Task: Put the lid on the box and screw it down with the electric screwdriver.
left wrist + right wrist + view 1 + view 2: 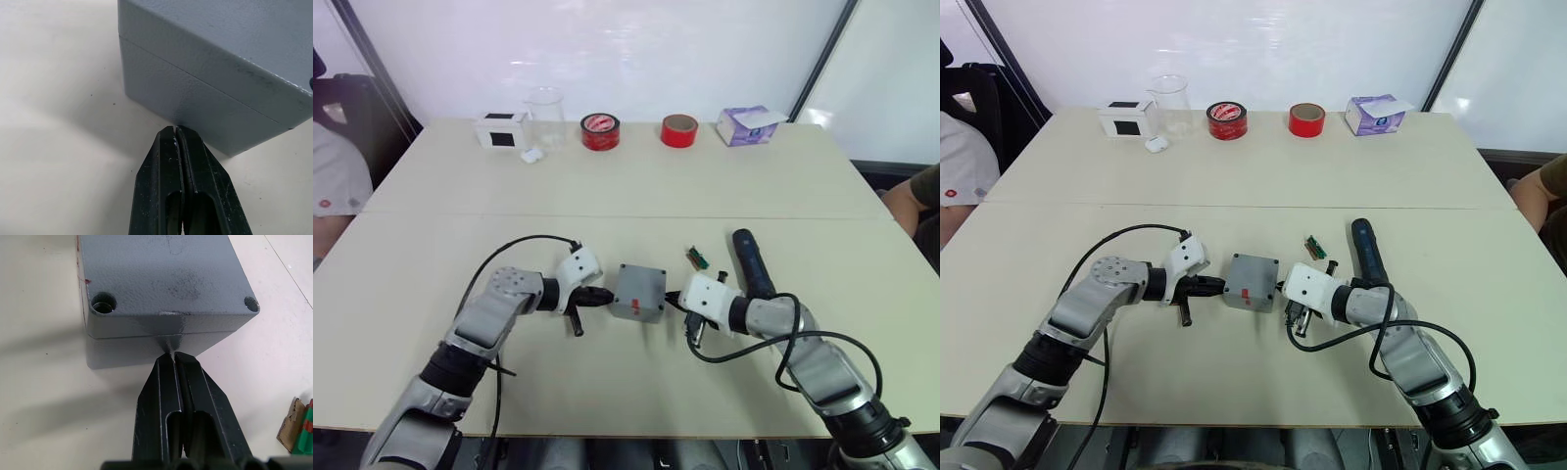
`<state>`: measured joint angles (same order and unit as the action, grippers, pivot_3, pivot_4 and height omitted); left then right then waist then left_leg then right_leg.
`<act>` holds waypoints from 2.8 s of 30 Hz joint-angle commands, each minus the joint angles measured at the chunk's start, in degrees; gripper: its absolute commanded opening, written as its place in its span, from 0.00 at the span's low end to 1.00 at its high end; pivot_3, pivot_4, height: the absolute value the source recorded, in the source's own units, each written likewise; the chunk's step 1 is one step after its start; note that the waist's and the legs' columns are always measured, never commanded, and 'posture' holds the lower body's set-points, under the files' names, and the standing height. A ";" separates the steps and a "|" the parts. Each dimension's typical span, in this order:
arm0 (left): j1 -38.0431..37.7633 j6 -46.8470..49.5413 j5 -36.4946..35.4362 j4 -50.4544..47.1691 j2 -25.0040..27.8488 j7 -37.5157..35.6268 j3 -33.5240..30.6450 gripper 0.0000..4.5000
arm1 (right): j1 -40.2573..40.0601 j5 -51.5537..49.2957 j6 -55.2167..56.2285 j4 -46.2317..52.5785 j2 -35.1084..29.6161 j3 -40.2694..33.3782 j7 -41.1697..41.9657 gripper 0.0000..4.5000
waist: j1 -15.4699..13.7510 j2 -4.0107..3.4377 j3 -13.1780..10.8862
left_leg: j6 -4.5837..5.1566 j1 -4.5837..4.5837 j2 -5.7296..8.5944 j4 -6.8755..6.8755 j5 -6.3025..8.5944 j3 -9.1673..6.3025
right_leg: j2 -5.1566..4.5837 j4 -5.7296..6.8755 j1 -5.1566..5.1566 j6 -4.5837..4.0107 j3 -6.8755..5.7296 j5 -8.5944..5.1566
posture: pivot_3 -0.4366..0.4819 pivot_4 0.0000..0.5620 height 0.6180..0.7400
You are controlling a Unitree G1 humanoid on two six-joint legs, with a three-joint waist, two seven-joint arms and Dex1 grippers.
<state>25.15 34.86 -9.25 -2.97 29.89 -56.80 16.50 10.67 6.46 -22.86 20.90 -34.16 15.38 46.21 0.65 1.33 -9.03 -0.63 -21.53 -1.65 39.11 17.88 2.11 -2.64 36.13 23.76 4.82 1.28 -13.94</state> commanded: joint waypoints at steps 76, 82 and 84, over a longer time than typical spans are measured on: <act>10.17 3.33 -18.70 -12.28 12.68 -16.72 -5.55 0.00 | -13.88 -28.30 -30.37 24.63 3.47 -29.62 -15.27 0.89 | 0.04 -0.08 -0.47 | 0.01 -0.68 -0.01 0.00 0.00 0.01 | 0.06 0.03 0.69 0.03 0.02 0.03 | 0.48 0.27 1.00; 8.81 3.45 -18.81 -14.79 14.05 -16.71 -5.39 0.00 | -16.06 -27.83 -30.92 24.99 1.20 -27.89 -16.41 0.79 | 0.02 -0.08 -0.48 | 0.01 -0.70 0.00 0.01 0.00 0.01 | 0.04 0.01 0.69 0.01 0.01 0.02 | 0.48 0.27 1.00; 8.41 3.47 -18.74 -15.21 14.15 -16.39 -5.39 0.00 | -16.44 -27.56 -30.72 24.42 0.73 -27.15 -16.95 0.66 | -0.02 -0.08 -0.48 | 0.01 -0.71 0.00 0.01 0.00 0.01 | 0.03 -0.01 0.69 0.01 0.01 0.01 | 0.48 0.27 1.00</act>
<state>33.65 39.03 -27.69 -16.49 43.75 -73.33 11.60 -5.75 -21.38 -54.54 44.27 -32.86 -11.79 29.61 0.63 1.25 -9.50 -0.63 -22.24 -1.65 39.13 17.88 2.11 -2.61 36.12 24.45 4.83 1.29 -13.93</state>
